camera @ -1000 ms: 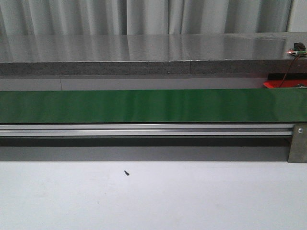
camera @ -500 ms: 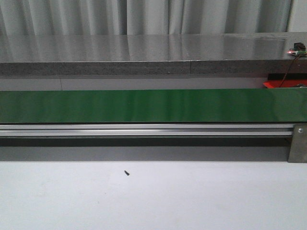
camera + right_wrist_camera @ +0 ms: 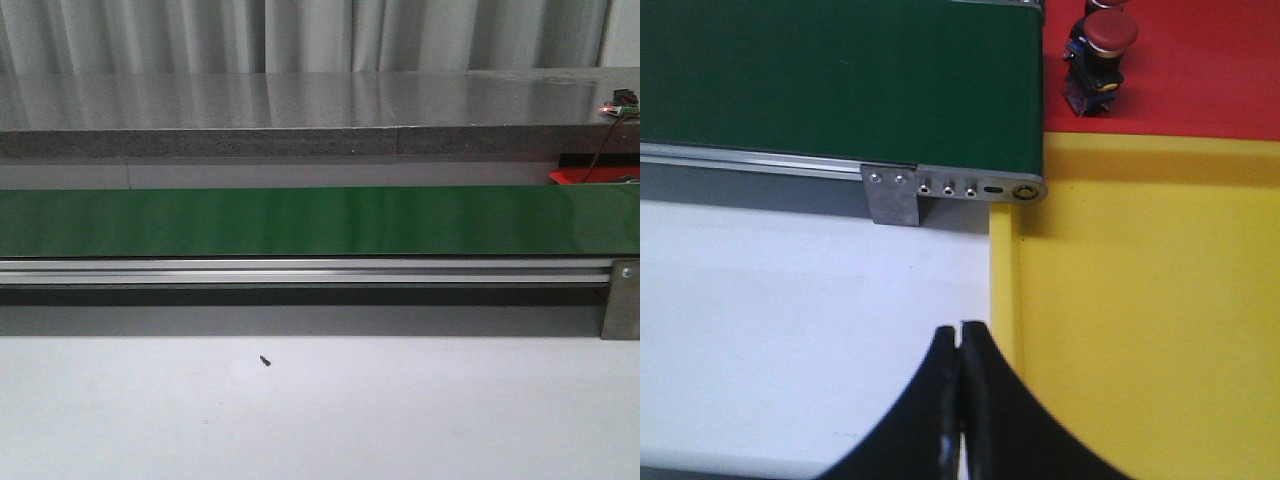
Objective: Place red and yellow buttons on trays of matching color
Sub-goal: 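Lower the left gripper and grasp a yellow-capped button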
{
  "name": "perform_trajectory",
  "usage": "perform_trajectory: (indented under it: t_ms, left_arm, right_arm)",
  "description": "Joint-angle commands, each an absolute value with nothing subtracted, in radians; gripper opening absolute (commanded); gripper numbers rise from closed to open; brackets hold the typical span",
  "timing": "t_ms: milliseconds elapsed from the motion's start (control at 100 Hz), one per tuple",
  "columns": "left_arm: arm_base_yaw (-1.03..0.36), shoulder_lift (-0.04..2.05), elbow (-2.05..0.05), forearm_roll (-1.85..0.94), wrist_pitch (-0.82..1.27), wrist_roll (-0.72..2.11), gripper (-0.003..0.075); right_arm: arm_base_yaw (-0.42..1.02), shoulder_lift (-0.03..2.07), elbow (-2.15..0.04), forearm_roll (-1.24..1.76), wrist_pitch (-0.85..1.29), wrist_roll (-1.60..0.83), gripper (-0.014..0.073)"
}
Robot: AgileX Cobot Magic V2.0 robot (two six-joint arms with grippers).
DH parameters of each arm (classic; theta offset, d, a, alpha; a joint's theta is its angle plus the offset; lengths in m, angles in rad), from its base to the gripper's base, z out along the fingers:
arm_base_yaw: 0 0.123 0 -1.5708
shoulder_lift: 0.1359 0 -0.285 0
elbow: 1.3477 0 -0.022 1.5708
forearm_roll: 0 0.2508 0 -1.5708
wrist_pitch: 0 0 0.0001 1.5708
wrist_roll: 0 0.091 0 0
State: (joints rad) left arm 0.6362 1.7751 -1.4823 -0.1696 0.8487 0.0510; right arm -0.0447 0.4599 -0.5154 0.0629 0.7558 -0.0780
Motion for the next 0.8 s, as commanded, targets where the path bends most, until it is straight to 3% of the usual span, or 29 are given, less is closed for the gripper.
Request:
perform_trajectory:
  t_ms: [0,430,790]
  left_arm:
    - [0.609,1.668,-1.516,-0.179,0.825,0.059,0.0177]
    - [0.37,1.688,-1.506,-0.19,0.824,0.068,0.0177]
    - [0.331,1.752,-1.506,-0.194,0.87,0.068,0.0182]
  right_arm:
    - [-0.044,0.463,-0.537,0.067,0.693,-0.076,-0.0069]
    - [-0.044,0.463,-0.537,0.067,0.693,-0.076,-0.0069]
    - [-0.044,0.463,-0.537,0.067,0.694,-0.076,-0.0069]
